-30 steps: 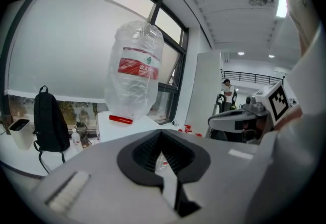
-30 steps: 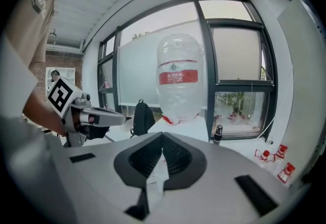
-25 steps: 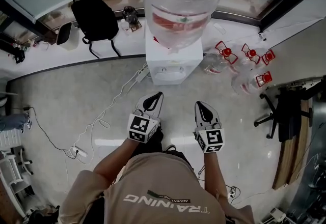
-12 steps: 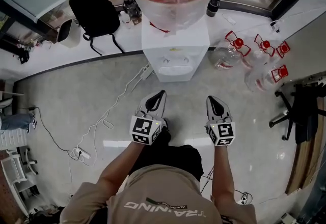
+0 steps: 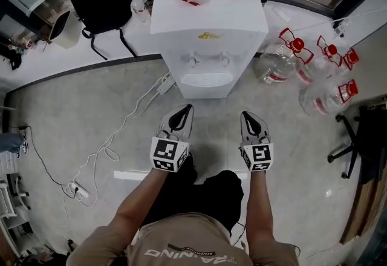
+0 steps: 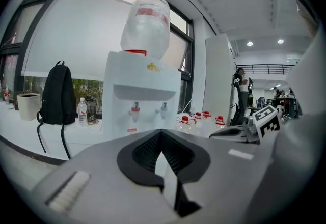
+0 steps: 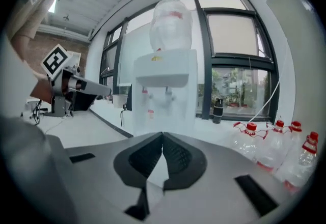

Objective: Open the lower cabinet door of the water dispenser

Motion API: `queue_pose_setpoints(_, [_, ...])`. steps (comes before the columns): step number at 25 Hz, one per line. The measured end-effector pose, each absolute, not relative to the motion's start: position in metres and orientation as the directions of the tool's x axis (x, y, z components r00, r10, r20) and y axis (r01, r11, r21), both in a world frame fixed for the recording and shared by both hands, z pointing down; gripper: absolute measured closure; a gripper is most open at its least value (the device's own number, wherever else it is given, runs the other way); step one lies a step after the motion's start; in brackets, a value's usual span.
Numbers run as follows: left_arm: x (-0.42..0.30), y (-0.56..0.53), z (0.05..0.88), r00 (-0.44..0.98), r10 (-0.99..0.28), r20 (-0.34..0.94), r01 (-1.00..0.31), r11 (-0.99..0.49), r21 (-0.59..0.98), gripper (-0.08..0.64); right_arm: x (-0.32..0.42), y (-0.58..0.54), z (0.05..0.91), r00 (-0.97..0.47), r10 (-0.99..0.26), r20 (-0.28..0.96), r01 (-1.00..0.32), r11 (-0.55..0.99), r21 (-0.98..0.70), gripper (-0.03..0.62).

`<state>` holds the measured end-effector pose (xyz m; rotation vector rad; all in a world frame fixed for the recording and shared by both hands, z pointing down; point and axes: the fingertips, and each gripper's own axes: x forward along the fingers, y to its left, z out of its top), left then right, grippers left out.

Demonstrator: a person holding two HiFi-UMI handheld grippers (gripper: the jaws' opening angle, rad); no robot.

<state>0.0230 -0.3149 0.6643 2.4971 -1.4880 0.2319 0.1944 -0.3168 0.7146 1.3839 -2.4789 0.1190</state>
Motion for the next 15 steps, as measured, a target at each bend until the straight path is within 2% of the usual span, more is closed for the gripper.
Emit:
queue_pose_setpoints(5, [0.035,-0.335,0.740,0.465,-0.858,0.216,-0.885,-0.450,0.118,0.552,0.194,-0.365,0.783,-0.528,-0.800,0.285,-0.811,0.575,0.110,0.581])
queue_pose_setpoints(9, [0.048,-0.350,0.788,0.461,-0.866,0.193,-0.887,-0.445,0.122,0.552,0.192,-0.400,0.831,-0.535,-0.821,0.202,-0.826,0.558,0.082,0.581])
queue_pose_setpoints(15, [0.058,-0.352,0.816,0.457,-0.877,0.147,-0.889,-0.443,0.117,0.552,0.192,-0.421,0.886,-0.545,-0.821,0.167,-0.826,0.561,0.061,0.581])
